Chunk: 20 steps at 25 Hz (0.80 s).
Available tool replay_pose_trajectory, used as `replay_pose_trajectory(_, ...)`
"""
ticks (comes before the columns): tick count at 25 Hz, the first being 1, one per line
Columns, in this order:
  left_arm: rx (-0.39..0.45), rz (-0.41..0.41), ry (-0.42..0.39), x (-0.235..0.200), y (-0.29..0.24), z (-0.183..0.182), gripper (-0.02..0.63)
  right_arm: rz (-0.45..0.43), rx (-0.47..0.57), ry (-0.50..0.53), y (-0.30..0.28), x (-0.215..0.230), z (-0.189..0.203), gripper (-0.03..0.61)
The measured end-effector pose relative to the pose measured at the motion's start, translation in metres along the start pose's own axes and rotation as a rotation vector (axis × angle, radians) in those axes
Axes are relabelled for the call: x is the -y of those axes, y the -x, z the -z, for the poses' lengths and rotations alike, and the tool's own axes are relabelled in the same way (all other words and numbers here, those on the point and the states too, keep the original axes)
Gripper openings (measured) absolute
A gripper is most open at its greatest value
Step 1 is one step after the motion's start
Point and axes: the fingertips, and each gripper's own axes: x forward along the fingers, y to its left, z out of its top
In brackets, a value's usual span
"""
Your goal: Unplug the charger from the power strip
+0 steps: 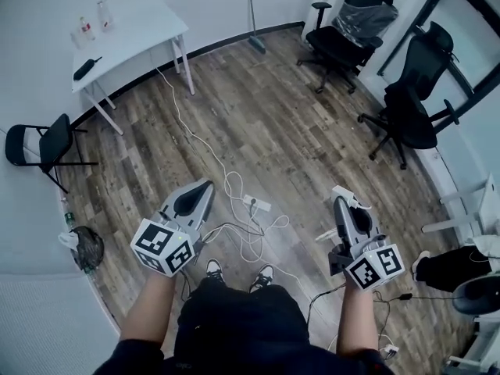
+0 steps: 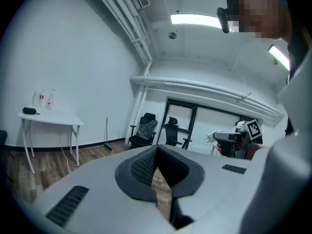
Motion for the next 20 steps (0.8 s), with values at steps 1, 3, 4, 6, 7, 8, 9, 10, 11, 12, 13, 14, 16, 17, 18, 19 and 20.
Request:
replay_pose_trajectory(1, 0.004, 0.002, -0.008, 0.005, 0.008, -0.008, 0.020, 0.005, 0.006, 0.011, 0.007, -0.005, -0.008, 0.109)
replay_pose_trajectory(3, 0.014, 0.009, -0.031, 0.014, 0.020, -0.023, 0.020, 0.018, 0.023, 0.037, 0.020, -0.013, -0.021, 0.108)
replay_pose_trajectory(4, 0.019, 0.013, -0.044, 0.017, 0.025, -0.030, 0.020, 0.024, 0.029, 0.048, 0.026, -0.016, -0.027, 0.109)
replay_pose_trajectory(6, 0.031, 0.023, -0.064, 0.021, 0.031, -0.044, 0.020, 0.031, 0.036, 0.060, 0.035, -0.020, -0.036, 0.109)
replay_pose_trajectory(7, 0.039, 0.027, -0.071, 0.023, 0.033, -0.050, 0.020, 0.033, 0.040, 0.063, 0.038, -0.022, -0.039, 0.109)
replay_pose_trajectory(8, 0.048, 0.029, -0.078, 0.024, 0.035, -0.056, 0.020, 0.034, 0.045, 0.066, 0.042, -0.024, -0.043, 0.109)
replay_pose_trajectory(9, 0.058, 0.030, -0.084, 0.026, 0.036, -0.061, 0.020, 0.034, 0.051, 0.071, 0.045, -0.026, -0.046, 0.108)
replay_pose_trajectory(10, 0.069, 0.031, -0.084, 0.028, 0.037, -0.066, 0.020, 0.034, 0.057, 0.076, 0.048, -0.028, -0.050, 0.109)
replay_pose_trajectory(11, 0.080, 0.032, -0.080, 0.030, 0.037, -0.070, 0.020, 0.034, 0.063, 0.080, 0.051, -0.030, -0.053, 0.109)
replay_pose_trajectory(12, 0.090, 0.034, -0.075, 0.032, 0.038, -0.074, 0.020, 0.033, 0.068, 0.083, 0.054, -0.033, -0.056, 0.108)
replay_pose_trajectory(13, 0.097, 0.037, -0.071, 0.033, 0.039, -0.076, 0.020, 0.032, 0.073, 0.087, 0.056, -0.037, -0.059, 0.109)
replay_pose_trajectory(14, 0.101, 0.041, -0.071, 0.035, 0.040, -0.077, 0.020, 0.031, 0.078, 0.091, 0.058, -0.042, -0.062, 0.108)
replay_pose_trajectory(16, 0.107, 0.050, -0.083, 0.036, 0.040, -0.079, 0.020, 0.025, 0.089, 0.107, 0.056, -0.050, -0.067, 0.109)
replay_pose_trajectory(17, 0.110, 0.052, -0.094, 0.037, 0.039, -0.080, 0.020, 0.021, 0.093, 0.115, 0.054, -0.051, -0.069, 0.107)
replay_pose_trajectory(18, 0.113, 0.052, -0.106, 0.037, 0.037, -0.081, 0.020, 0.017, 0.097, 0.121, 0.051, -0.051, -0.072, 0.109)
replay_pose_trajectory(19, 0.114, 0.051, -0.114, 0.036, 0.035, -0.082, 0.020, 0.013, 0.099, 0.124, 0.048, -0.050, -0.075, 0.109)
replay_pose_trajectory(20, 0.113, 0.050, -0.116, 0.036, 0.033, -0.082, 0.020, 0.009, 0.100, 0.124, 0.045, -0.050, -0.077, 0.109)
